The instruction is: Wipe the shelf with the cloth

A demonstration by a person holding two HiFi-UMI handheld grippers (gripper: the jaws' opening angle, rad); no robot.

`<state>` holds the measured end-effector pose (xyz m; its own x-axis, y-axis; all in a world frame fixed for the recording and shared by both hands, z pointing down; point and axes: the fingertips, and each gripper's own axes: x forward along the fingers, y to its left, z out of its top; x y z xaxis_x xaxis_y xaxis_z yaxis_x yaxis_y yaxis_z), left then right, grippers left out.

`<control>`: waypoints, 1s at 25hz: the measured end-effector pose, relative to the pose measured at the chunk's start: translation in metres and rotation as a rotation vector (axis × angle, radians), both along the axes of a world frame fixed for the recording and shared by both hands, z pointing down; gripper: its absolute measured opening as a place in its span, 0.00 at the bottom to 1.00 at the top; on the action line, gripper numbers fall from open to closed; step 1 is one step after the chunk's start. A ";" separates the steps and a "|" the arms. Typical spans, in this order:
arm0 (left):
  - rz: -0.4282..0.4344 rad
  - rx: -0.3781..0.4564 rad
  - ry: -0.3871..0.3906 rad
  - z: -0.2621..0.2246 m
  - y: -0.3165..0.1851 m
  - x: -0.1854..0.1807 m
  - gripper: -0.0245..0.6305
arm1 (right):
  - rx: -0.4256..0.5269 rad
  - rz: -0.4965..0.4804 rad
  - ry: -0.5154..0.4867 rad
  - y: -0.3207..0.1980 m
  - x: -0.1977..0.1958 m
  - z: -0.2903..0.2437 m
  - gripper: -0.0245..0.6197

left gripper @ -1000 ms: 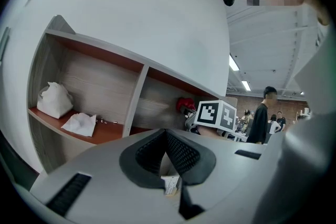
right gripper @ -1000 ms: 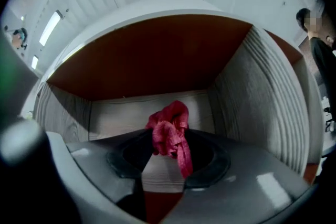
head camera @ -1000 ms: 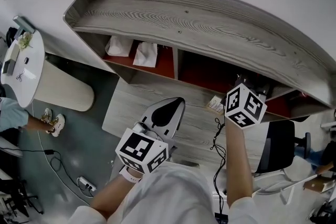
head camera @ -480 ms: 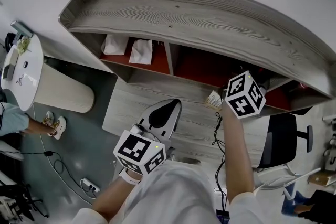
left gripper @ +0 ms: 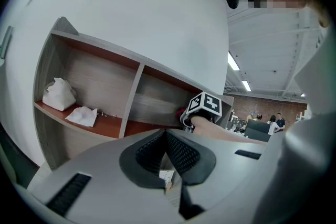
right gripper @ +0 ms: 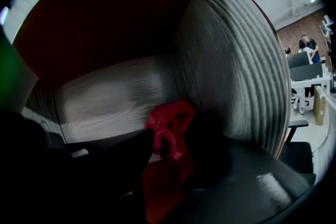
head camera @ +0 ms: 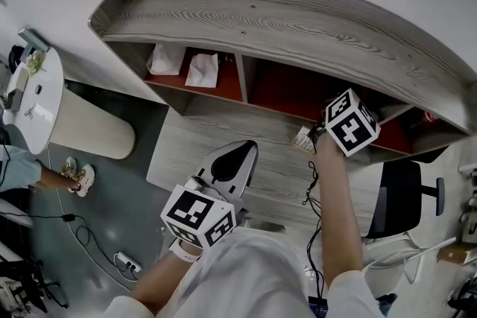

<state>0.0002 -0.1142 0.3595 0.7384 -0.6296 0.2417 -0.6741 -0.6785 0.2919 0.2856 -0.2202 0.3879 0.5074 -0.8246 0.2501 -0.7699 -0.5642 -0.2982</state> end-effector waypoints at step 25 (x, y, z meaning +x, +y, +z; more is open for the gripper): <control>-0.024 0.008 0.023 -0.006 0.000 -0.017 0.05 | -0.321 -0.157 0.171 -0.016 -0.024 0.024 0.31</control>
<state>-0.0172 -0.1140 0.3537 0.7284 -0.6489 0.2199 -0.6834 -0.6648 0.3017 0.2617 -0.2365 0.4119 0.4377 -0.7894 0.4304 -0.8777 -0.4791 0.0139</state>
